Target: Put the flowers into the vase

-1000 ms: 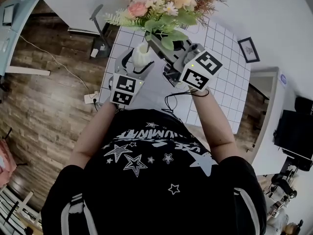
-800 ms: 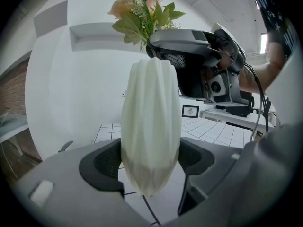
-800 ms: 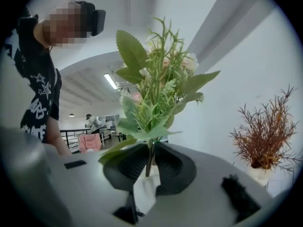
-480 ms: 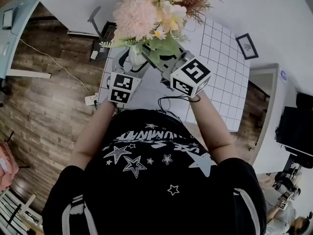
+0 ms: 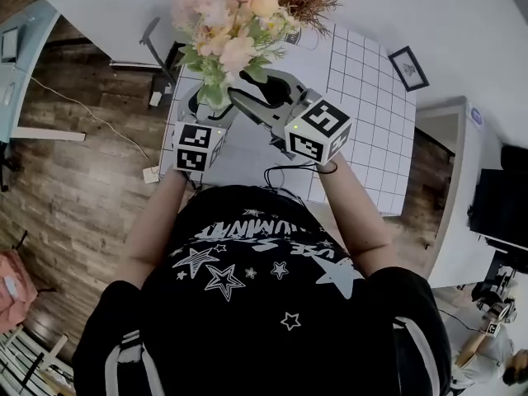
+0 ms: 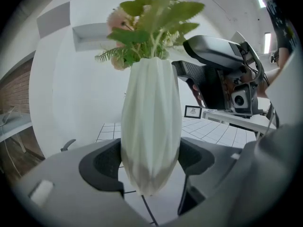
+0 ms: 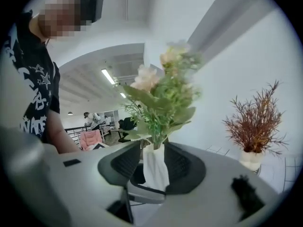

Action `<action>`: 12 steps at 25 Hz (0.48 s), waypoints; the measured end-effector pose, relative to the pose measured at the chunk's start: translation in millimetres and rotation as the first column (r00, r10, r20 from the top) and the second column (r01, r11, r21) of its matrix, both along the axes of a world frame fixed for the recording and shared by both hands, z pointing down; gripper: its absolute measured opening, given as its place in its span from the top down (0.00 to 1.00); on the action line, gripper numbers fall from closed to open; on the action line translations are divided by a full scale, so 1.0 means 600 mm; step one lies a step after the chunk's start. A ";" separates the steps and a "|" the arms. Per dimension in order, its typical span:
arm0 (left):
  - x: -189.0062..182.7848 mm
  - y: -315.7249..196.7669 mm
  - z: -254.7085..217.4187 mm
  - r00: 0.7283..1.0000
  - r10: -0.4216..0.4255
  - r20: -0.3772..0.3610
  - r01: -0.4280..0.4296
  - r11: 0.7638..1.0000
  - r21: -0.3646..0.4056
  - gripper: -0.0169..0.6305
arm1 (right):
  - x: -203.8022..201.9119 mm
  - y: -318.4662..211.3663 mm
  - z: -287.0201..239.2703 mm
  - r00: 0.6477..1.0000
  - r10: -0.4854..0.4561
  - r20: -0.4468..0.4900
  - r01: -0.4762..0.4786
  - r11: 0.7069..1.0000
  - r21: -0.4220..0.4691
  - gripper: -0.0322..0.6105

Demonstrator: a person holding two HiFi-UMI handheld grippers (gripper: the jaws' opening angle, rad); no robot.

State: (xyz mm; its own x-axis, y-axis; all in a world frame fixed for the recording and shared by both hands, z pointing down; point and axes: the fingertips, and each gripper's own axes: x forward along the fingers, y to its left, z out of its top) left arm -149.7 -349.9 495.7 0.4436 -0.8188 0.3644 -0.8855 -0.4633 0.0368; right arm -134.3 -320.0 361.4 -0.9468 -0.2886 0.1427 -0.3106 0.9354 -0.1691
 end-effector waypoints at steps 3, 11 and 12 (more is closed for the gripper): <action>-0.001 -0.001 -0.001 1.000 -0.010 0.001 0.010 1.000 0.006 0.42 | 0.021 0.011 0.002 1.000 0.006 0.004 -0.006 1.000 -0.010 0.71; -0.002 0.000 -0.002 0.998 -0.055 -0.007 0.055 0.998 0.031 0.41 | 0.072 0.034 0.005 0.999 0.030 0.016 -0.030 0.999 -0.021 0.71; -0.003 -0.001 -0.003 0.998 -0.060 -0.007 0.060 0.998 0.035 0.41 | 0.077 0.037 0.003 0.999 0.032 0.018 -0.032 0.999 -0.023 0.71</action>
